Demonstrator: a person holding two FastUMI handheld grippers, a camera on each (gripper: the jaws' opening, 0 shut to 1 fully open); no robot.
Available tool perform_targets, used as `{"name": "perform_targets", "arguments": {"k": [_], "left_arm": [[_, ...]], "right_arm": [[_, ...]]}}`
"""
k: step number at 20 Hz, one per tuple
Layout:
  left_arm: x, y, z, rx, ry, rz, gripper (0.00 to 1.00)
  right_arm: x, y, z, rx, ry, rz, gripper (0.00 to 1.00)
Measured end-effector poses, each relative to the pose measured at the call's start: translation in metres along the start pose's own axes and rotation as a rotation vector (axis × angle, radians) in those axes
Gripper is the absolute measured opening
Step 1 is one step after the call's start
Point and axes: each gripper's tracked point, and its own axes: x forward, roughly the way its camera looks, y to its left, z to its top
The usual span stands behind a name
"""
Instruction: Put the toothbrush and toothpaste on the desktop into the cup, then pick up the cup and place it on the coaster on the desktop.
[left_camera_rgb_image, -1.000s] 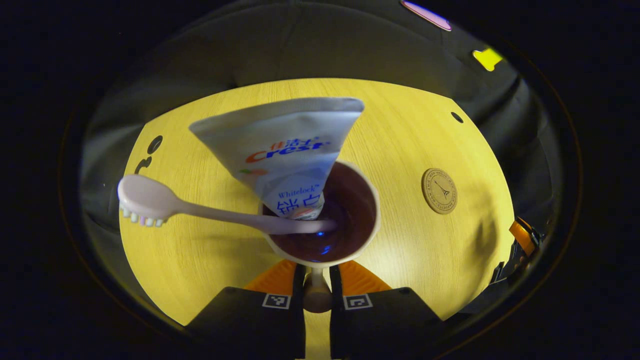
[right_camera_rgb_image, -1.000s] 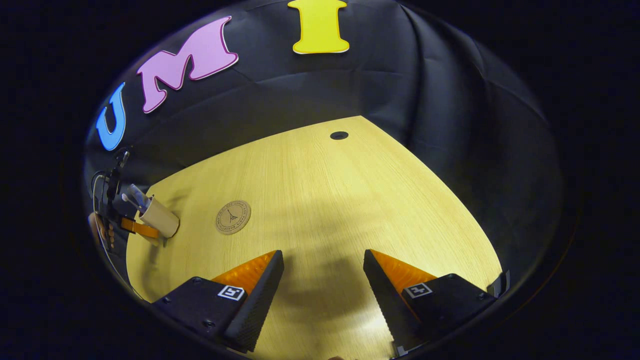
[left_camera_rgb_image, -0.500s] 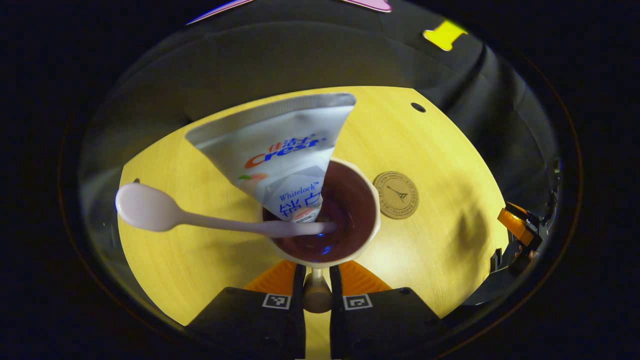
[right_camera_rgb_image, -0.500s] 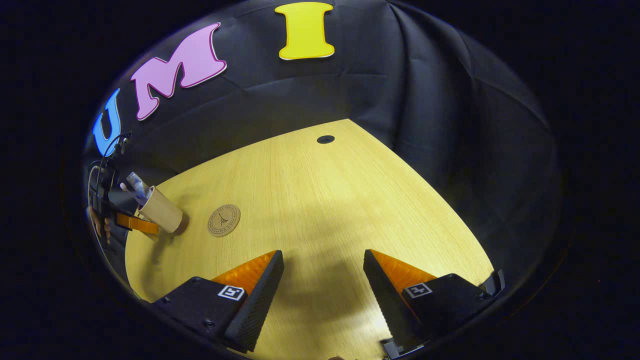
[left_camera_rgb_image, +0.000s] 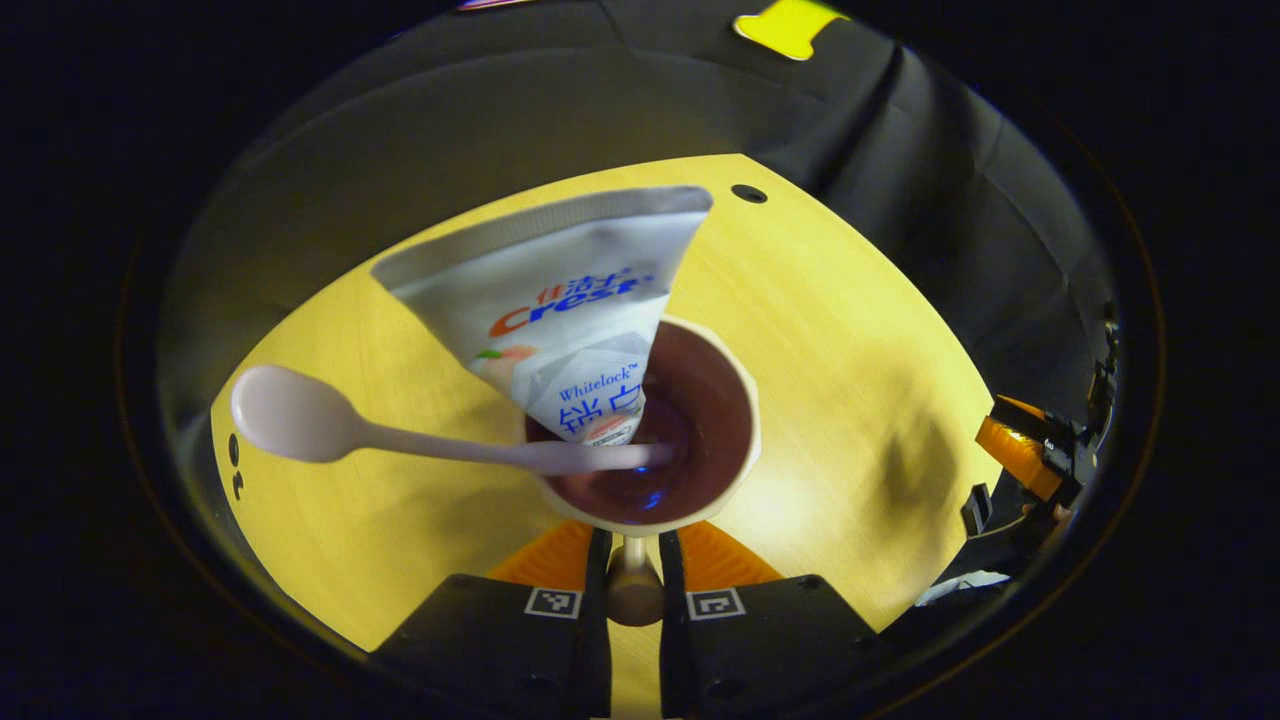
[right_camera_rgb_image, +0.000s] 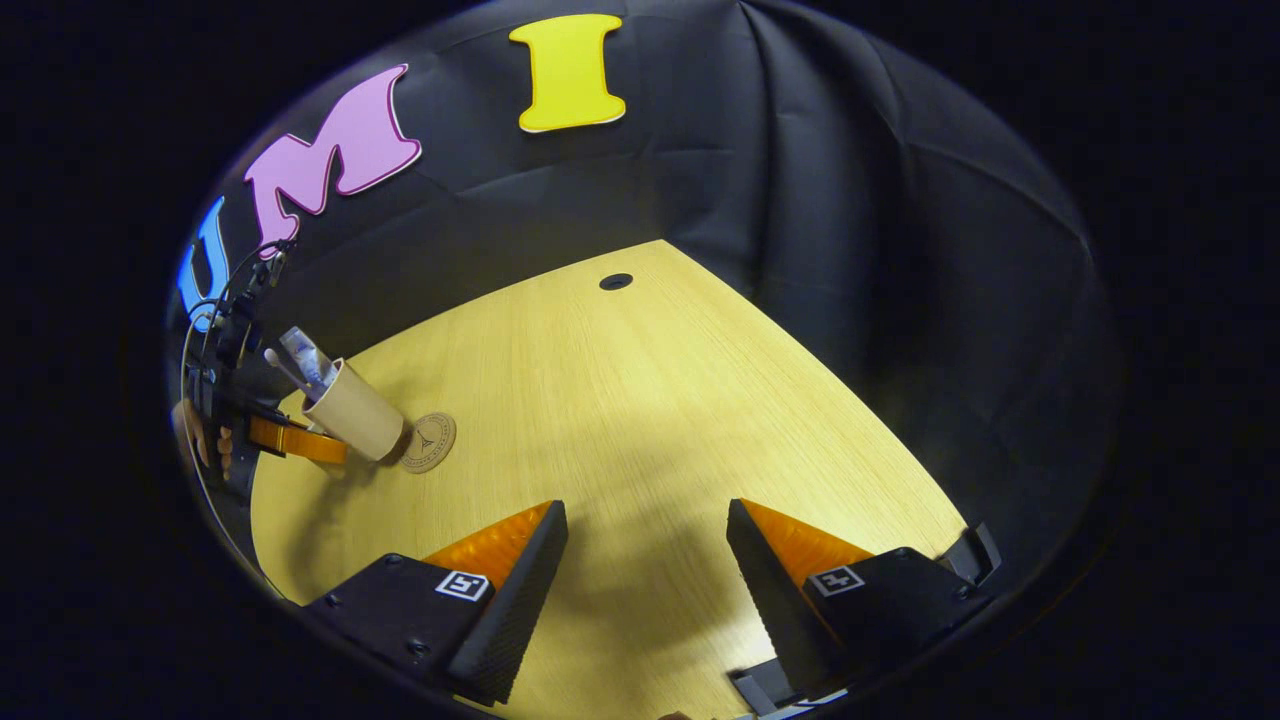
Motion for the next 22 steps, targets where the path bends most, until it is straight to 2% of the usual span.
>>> {"name": "perform_targets", "arguments": {"k": [1, 9, 17, 20, 21, 22], "left_arm": [[0.003, -0.004, 0.002, 0.01, 0.004, -0.001, 0.24], [0.028, -0.018, 0.006, 0.028, 0.044, 0.002, 0.23], [0.033, -0.021, 0.008, 0.046, 0.057, 0.022, 0.25], [0.032, -0.025, 0.01, 0.048, 0.056, 0.026, 0.29], [0.03, -0.026, 0.012, 0.046, 0.047, 0.023, 0.37], [0.026, -0.026, 0.015, 0.04, 0.038, 0.016, 0.38]], "right_arm": [[-0.001, -0.003, -0.001, 0.005, 0.0, -0.004, 0.99], [-0.004, -0.022, -0.007, 0.037, 0.009, -0.017, 0.99], [-0.012, -0.031, -0.01, 0.041, 0.006, -0.029, 0.99], [-0.013, -0.027, -0.012, 0.039, 0.009, -0.021, 0.98], [-0.014, -0.025, -0.013, 0.036, 0.01, -0.017, 0.98], [-0.015, -0.022, -0.013, 0.031, 0.01, -0.013, 0.99]]}}
